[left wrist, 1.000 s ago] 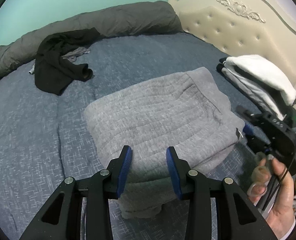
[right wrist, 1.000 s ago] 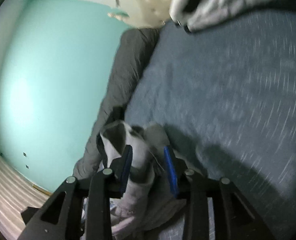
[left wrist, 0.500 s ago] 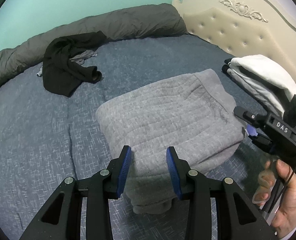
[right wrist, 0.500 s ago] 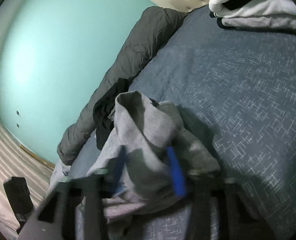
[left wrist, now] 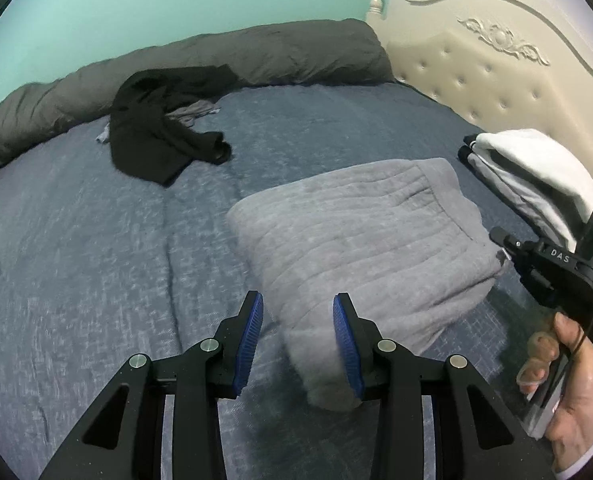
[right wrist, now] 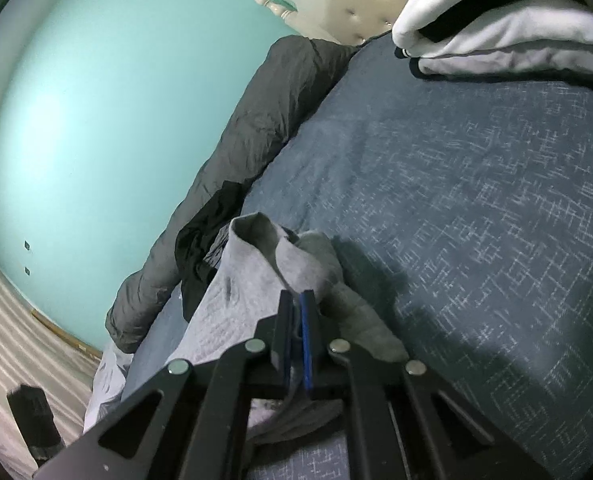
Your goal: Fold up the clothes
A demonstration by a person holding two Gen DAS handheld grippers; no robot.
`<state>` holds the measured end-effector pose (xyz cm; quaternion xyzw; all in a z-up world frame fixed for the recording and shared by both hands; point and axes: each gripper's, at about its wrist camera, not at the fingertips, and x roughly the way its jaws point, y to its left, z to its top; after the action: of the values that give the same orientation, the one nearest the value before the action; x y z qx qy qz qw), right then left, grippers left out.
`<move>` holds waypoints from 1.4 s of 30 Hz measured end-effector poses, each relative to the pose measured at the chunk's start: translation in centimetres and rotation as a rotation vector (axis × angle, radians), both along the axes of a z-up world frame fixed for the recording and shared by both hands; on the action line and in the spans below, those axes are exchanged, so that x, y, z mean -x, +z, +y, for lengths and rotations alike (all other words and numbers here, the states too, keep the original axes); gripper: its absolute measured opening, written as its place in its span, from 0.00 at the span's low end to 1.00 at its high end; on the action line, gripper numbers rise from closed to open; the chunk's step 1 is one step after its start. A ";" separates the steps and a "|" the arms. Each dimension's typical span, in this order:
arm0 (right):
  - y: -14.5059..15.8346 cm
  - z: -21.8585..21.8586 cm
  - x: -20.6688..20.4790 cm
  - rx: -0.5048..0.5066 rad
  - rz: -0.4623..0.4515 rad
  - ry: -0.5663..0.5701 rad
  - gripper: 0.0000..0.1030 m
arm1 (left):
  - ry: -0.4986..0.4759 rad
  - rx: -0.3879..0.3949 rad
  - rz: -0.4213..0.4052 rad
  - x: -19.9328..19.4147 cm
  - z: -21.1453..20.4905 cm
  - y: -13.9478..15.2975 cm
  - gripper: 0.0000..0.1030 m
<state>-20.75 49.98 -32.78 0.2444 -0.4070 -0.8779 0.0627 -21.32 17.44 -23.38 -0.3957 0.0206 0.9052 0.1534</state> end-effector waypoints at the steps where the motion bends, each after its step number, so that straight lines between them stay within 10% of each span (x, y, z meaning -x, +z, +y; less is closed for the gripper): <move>1: 0.0 0.1 0.0 -0.002 0.001 -0.007 0.03 | 0.004 0.000 -0.002 -0.3 -0.5 -0.1 0.39; 13: 2.2 -1.1 -1.2 -0.019 0.026 -0.011 0.11 | 0.063 -0.095 -0.037 -3.1 -6.1 -2.2 0.39; 16: 2.5 -3.1 -1.1 -0.036 0.026 0.039 0.32 | 0.064 -0.127 -0.061 -3.2 -7.0 -3.1 0.39; 42: 1.9 -9.3 -1.4 -0.030 -0.017 0.146 0.33 | -0.151 -0.238 -0.114 -1.1 -3.0 -4.5 0.39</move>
<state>-19.38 40.70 -30.90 0.2820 -0.3753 -0.8749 0.1193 -20.20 14.39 -27.89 -0.4230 -0.0661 0.8632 0.2677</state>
